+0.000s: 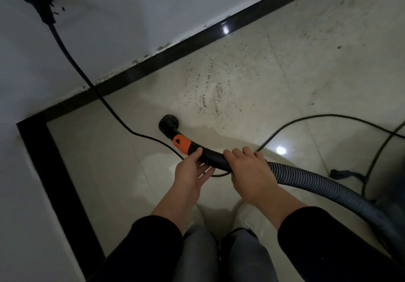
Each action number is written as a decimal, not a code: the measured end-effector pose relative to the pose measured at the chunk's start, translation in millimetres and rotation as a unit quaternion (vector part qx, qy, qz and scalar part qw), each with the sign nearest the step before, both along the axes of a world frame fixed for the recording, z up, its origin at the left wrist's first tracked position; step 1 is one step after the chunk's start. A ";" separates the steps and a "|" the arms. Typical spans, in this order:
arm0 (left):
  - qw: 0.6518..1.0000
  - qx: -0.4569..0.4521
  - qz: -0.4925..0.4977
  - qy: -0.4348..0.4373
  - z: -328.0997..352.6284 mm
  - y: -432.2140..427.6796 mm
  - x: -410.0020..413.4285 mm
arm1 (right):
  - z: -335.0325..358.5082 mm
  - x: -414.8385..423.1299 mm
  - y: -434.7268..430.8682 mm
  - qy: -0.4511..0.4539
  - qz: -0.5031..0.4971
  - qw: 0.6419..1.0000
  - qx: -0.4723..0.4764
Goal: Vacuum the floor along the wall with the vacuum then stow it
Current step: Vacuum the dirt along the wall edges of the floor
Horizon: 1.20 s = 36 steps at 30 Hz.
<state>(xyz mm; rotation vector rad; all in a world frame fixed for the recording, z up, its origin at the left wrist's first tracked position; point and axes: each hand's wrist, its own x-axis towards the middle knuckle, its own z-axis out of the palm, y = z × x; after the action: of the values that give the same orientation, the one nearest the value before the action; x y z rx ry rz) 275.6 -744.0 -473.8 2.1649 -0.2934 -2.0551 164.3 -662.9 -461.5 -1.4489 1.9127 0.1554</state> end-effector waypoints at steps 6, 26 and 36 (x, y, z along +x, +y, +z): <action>1.000 0.022 -0.015 0.004 2.9 30.1 -25.2 | 11.4 -21.9 33.7 0.011 -0.026 0.999 0.026; 0.996 0.032 -0.077 0.010 13.6 88.1 -71.0 | 30.7 -61.2 98.6 0.000 -0.086 0.995 0.059; 0.990 0.038 -0.137 0.013 16.5 116.5 -95.3 | 36.6 -78.7 131.9 -0.002 -0.121 0.989 0.085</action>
<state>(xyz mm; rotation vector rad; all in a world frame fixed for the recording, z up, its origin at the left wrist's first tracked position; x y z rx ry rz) 180.3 -627.4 -457.3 2.2472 -0.5465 -2.2692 85.6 -531.1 -424.9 -1.0952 2.0020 0.1967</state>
